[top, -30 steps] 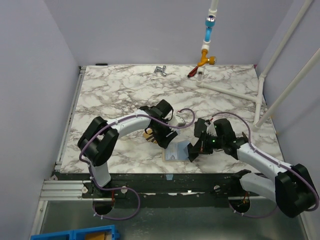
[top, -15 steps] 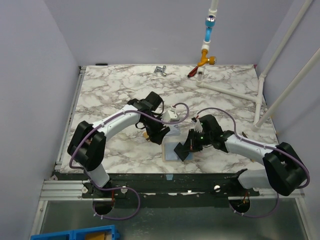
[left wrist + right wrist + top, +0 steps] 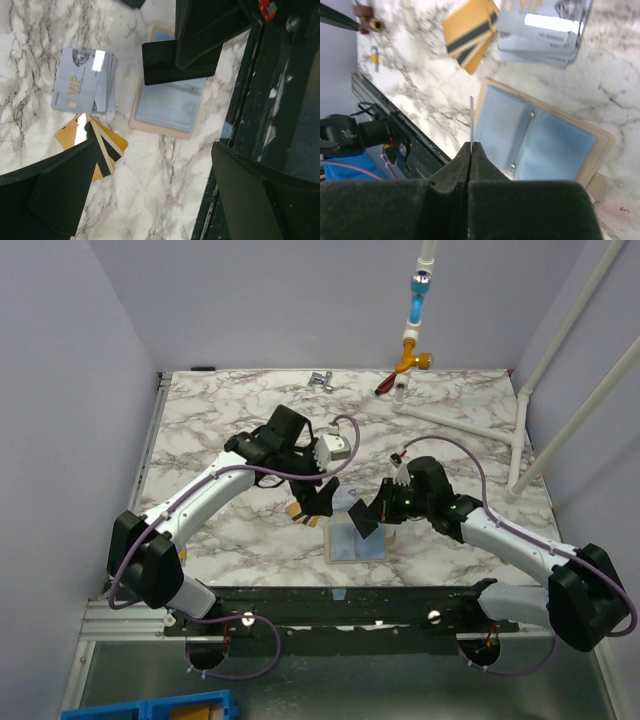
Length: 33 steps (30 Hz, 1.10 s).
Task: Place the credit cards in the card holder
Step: Insert the credit card into the card holder.
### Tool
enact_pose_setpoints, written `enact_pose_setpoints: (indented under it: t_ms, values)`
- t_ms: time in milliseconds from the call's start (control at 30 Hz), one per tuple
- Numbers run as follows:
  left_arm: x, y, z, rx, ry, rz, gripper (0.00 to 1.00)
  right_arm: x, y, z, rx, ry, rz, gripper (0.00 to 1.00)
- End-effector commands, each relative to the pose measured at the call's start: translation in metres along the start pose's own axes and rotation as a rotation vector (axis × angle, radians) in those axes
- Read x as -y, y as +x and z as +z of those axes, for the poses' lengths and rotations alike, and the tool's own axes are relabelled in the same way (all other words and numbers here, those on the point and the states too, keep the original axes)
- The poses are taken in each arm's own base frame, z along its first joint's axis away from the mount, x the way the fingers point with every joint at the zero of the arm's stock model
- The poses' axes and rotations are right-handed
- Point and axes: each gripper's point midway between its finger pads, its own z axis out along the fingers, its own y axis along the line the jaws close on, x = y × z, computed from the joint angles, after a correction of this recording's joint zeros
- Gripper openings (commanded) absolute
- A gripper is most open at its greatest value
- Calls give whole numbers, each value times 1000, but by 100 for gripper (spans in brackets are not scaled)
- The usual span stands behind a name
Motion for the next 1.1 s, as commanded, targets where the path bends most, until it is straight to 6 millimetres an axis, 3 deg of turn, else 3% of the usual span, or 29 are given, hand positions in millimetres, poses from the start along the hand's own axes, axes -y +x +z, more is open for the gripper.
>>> enact_pose_setpoints:
  t_ms: [0,67,167,367,500,667,833,1067]
  values:
    - [18,-50,-18,237,149,-234,98,-30,-40,-18,187,-75,-89,1]
    - [21,-57,-20,293,235,-387,87,-49,-49,-26,247,-166,-118,1]
    - [28,-65,-22,341,359,-474,73,-70,-45,-35,256,-291,-144,1]
    - [39,-79,-41,419,519,-503,69,-108,-33,-53,215,-518,-183,1]
    - [44,-75,-48,439,532,-453,64,-127,-24,-65,157,-625,-233,1]
    - [47,-66,-46,412,545,-455,58,-130,-19,-65,111,-647,-249,1]
    - [54,-68,-51,419,582,-438,46,-133,-39,-65,219,-629,-237,1]
    - [57,-69,-55,428,581,-428,42,-137,-61,-70,339,-612,-228,1]
